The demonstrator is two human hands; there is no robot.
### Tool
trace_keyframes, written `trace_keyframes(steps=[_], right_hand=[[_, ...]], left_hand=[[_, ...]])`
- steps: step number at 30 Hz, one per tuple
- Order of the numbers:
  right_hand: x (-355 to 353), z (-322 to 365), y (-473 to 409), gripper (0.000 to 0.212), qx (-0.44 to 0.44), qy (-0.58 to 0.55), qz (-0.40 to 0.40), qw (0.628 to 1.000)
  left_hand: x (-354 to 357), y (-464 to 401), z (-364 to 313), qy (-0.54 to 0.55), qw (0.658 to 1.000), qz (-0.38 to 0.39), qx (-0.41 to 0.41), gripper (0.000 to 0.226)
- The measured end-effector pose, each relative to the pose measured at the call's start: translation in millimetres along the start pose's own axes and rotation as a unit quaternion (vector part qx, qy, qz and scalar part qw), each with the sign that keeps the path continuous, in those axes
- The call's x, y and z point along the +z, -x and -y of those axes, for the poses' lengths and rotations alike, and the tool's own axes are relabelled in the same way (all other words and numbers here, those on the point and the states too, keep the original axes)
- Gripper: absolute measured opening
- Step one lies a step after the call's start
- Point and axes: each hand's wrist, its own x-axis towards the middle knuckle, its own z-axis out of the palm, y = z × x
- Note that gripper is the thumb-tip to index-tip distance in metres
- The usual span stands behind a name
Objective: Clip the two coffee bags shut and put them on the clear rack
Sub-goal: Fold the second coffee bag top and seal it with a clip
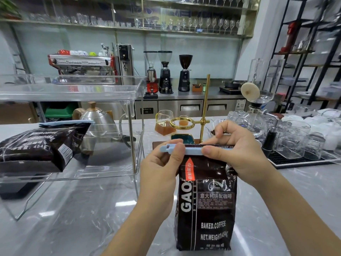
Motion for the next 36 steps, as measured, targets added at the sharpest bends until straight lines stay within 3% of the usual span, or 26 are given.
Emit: trace_keyframes(steps=[16,24,28,32,36], right_hand=[[-2.1,-1.5,-0.4,0.032,0.006,0.007,0.015,1.0],[-2.9,-0.7,0.4,0.033,0.006,0.015,0.026,1.0],[-4.8,0.6,1.7,0.03,0.0,0.059,0.033,0.998],[-8.7,4.8,2.2,0.029,-0.002,0.197,0.037,0.98],[-14.3,10.3,2.9,0.029,-0.008,0.252,0.053,0.966]], left_hand=[[1.0,0.3,4.0,-0.042,0.997,-0.051,0.048,0.026],[-2.0,-2.3,10.8,-0.058,0.995,-0.043,0.065,0.021],[-1.6,-2.8,13.2,-0.061,0.994,-0.035,0.08,0.024],[0.0,-1.7,16.4,-0.093,0.991,-0.017,0.092,0.035],[1.5,4.7,23.2,-0.107,0.993,0.017,0.038,0.057]])
